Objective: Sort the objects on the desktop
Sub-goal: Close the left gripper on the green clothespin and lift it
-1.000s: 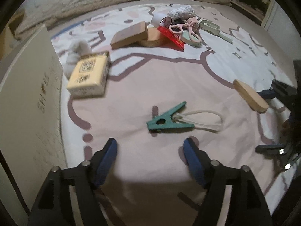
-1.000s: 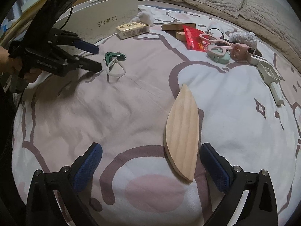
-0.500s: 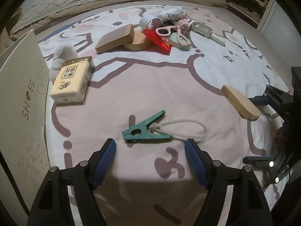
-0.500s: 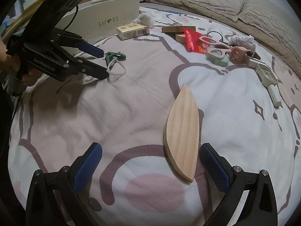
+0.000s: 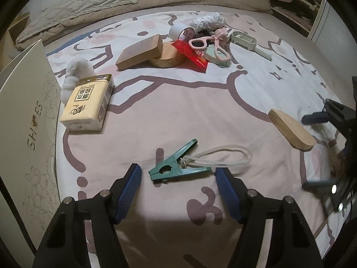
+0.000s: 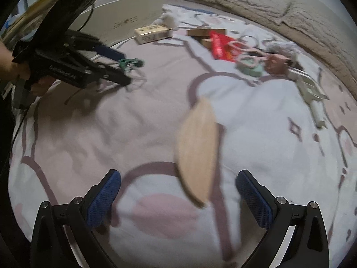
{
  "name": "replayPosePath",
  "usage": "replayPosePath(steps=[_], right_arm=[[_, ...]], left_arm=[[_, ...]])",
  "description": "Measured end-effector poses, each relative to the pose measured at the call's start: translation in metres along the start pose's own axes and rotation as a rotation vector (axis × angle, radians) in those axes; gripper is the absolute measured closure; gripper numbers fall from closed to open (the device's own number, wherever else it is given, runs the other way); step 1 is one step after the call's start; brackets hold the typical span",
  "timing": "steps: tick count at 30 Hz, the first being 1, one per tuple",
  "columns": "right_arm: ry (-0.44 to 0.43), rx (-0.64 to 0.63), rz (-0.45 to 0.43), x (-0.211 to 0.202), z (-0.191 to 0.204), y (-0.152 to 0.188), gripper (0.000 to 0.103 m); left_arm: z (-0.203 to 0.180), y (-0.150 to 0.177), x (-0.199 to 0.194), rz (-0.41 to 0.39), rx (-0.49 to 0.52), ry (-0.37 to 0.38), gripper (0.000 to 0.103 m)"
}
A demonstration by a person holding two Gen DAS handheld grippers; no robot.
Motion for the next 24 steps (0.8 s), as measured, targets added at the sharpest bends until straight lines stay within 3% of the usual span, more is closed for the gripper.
replayPosePath(steps=[6, 17, 24], right_arm=[[0.026, 0.107, 0.004, -0.001, -0.03, 0.006, 0.0], [0.113, 0.341, 0.017, -0.004, -0.097, 0.015, 0.0], [0.082, 0.319, 0.015, -0.004, -0.087, 0.013, 0.0]], left_arm=[[0.001, 0.002, 0.0, 0.001, 0.001, 0.0, 0.042], [0.014, 0.012, 0.0, 0.003, -0.021, -0.006, 0.042], [0.016, 0.014, -0.002, 0.003, -0.031, 0.002, 0.044]])
Point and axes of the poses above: each gripper's, at about its wrist camera, not at the fingertips, and x roughly the way its jaws point, z to its left, y to its underside, the point moved 7 cm from there along x, roughly the way its jaws point, and after that the axes turned 10 degrees about z, right-handed, at the moved point
